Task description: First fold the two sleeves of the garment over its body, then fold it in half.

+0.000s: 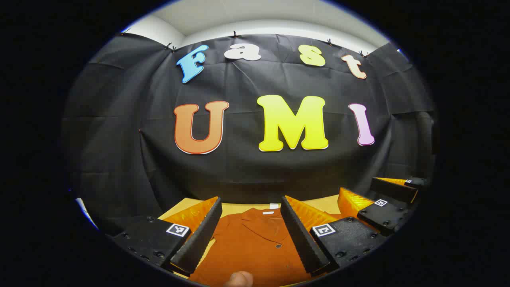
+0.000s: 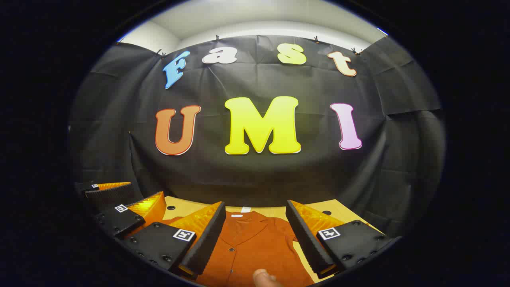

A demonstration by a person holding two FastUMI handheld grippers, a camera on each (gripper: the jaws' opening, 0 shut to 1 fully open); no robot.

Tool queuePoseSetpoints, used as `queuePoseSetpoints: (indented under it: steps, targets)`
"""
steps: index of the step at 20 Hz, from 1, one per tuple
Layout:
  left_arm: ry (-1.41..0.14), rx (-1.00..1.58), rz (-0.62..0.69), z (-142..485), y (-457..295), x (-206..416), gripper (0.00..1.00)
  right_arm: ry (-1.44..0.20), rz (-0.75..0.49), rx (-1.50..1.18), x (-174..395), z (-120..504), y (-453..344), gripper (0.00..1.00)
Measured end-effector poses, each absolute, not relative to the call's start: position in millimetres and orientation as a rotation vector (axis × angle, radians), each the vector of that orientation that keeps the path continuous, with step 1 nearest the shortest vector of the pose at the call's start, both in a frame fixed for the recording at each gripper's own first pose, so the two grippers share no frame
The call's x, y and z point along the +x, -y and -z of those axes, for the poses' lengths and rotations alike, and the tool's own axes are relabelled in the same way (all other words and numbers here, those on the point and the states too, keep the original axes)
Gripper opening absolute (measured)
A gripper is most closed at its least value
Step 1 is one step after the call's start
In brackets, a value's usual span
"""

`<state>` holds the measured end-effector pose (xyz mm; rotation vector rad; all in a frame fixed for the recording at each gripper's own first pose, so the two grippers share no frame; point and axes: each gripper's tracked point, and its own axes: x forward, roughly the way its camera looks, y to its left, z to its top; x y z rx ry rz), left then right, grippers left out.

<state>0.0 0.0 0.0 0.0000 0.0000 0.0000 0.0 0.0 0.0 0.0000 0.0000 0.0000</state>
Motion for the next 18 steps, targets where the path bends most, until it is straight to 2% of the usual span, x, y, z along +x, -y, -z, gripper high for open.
queuePoseSetpoints:
  steps: [3, 4, 5, 18]
  targets:
    - [0.000, -0.003, -0.007, 1.1, -5.6, -0.9, 0.96, -0.002, -0.006, -0.002, 1.0, 1.8, -3.3, 0.96]
    - [0.002, -0.004, -0.007, 1.5, -4.9, -1.8, 1.00, 0.001, -0.008, -0.004, -0.5, 2.1, -3.4, 0.96]
    - [0.004, -0.004, -0.007, 0.9, -5.4, -2.5, 0.96, 0.003, -0.009, -0.003, -0.8, 1.3, -3.2, 0.96]
    - [0.006, -0.005, 0.010, 2.5, -0.6, -1.7, 0.96, -0.001, -0.002, -0.004, 0.5, 9.8, 5.7, 0.96]
